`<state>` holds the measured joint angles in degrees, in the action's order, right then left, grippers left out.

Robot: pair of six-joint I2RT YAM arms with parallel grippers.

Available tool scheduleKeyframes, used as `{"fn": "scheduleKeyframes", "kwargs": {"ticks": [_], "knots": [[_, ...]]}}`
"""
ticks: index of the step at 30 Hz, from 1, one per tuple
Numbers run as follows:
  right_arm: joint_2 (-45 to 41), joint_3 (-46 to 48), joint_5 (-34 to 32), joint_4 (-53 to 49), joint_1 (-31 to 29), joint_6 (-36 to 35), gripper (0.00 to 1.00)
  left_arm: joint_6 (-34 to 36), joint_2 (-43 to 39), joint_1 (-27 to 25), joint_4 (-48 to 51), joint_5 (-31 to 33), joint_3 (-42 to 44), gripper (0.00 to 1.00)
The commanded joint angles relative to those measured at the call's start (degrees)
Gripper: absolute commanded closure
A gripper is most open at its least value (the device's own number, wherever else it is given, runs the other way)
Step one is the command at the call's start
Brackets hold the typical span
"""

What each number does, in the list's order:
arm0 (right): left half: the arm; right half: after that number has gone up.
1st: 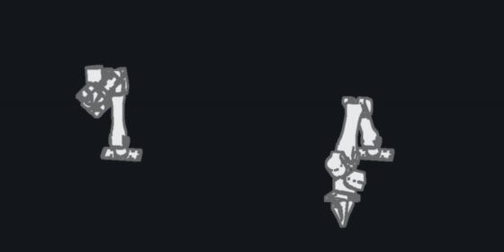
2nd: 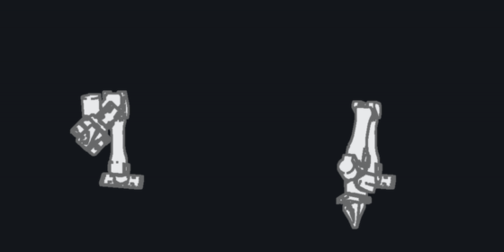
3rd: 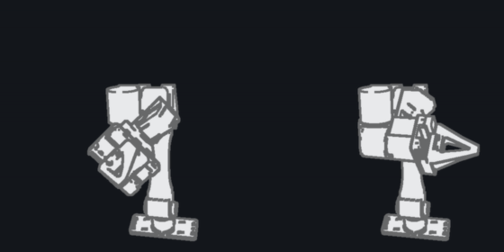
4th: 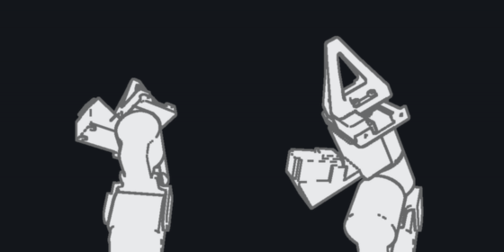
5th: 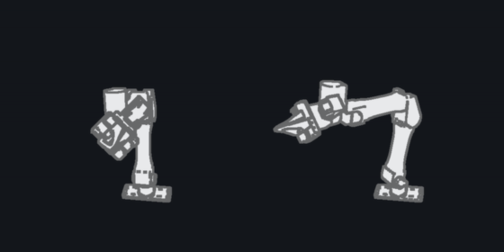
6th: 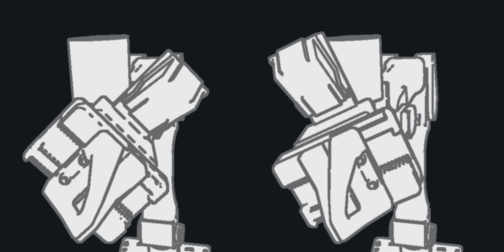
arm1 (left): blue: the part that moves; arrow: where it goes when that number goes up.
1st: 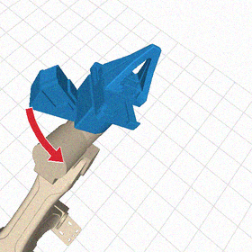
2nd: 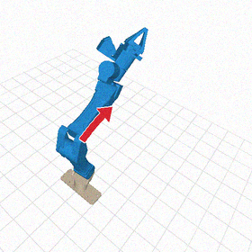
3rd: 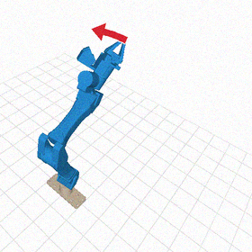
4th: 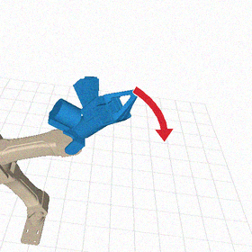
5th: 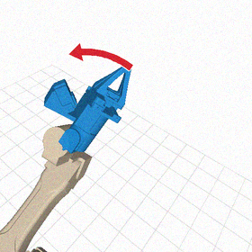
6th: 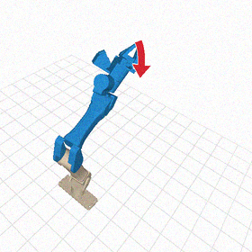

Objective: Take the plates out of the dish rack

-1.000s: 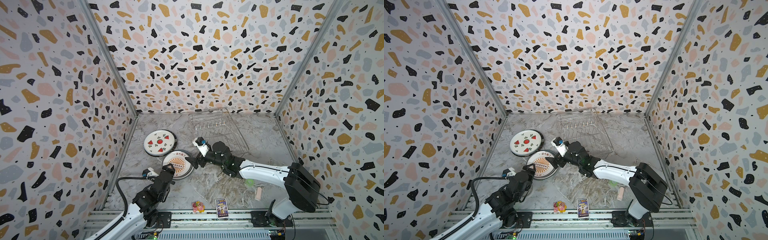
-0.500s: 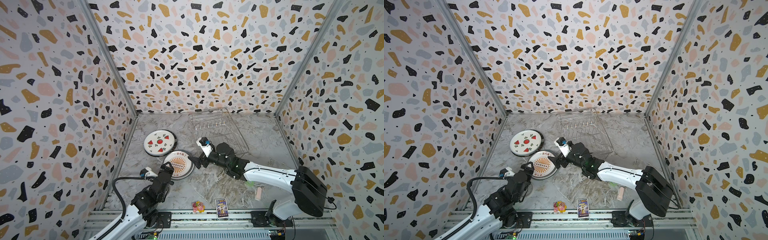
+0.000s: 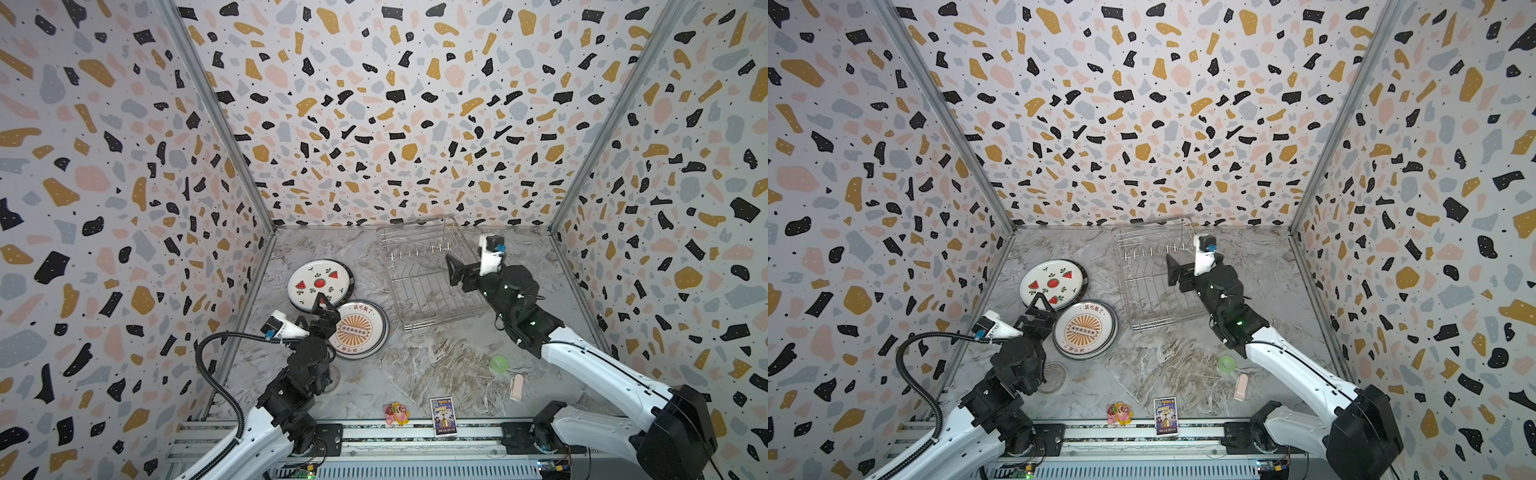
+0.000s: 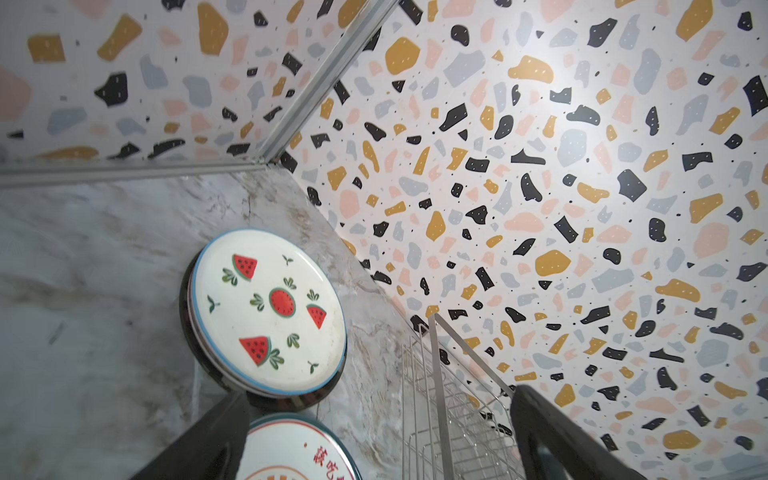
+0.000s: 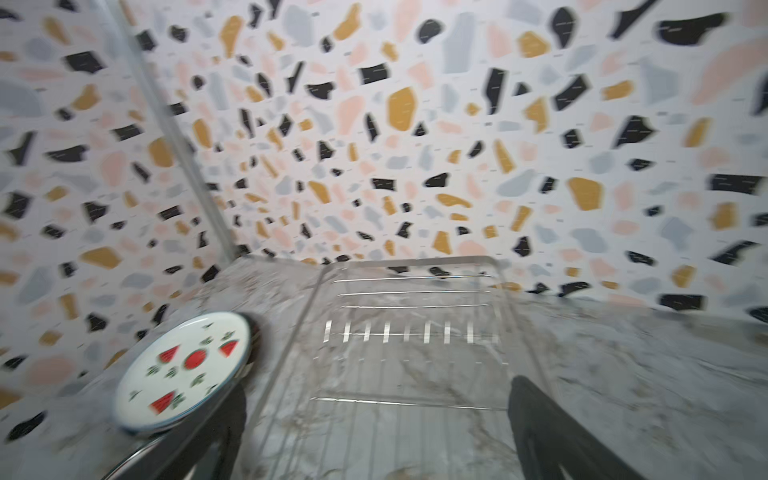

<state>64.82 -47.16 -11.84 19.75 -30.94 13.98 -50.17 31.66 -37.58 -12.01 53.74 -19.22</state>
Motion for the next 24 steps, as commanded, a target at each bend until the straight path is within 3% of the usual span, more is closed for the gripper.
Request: {"fn": "scheduleKeyframes", "kwargs": {"ticks": [1,4,7,10,13,16,19,22,24], "knots": [[-0.8,1.9,-3.7,-6.4,8.1,2.3,0.01,18.0,4.7,0.6,-11.8,9.8,-3.5,0.00],[-0.3,7.2,-4.6,-1.8,15.9,0.9,0.00,28.3,8.4,3.2,-20.5,13.8,-1.6,0.00],[1.6,14.7,-9.3,6.9,20.3,-3.1,0.01,30.9,13.2,9.4,-21.8,13.8,-0.9,0.01],[5.2,17.2,-17.5,9.3,22.6,-4.4,0.00,32.2,16.9,15.4,-23.6,15.8,1.5,0.01],[8.5,20.0,-20.1,15.1,24.1,-6.4,0.00,31.1,21.3,19.1,-27.0,15.9,4.4,0.02],[9.7,25.4,-17.0,23.9,24.7,-8.1,0.00,33.6,26.4,19.2,-35.9,14.8,8.4,0.03],[12.9,30.1,-14.3,33.9,24.9,-8.6,0.00,40.5,29.0,19.5,-41.5,9.1,9.6,0.06],[14.1,30.0,-9.2,35.7,25.1,-9.9,0.00,42.0,31.8,21.7,-46.9,5.3,11.6,0.07],[14.3,33.9,-4.7,43.5,25.0,-10.8,0.00,43.7,35.9,22.2,-50.2,2.1,11.4,0.01]]}}
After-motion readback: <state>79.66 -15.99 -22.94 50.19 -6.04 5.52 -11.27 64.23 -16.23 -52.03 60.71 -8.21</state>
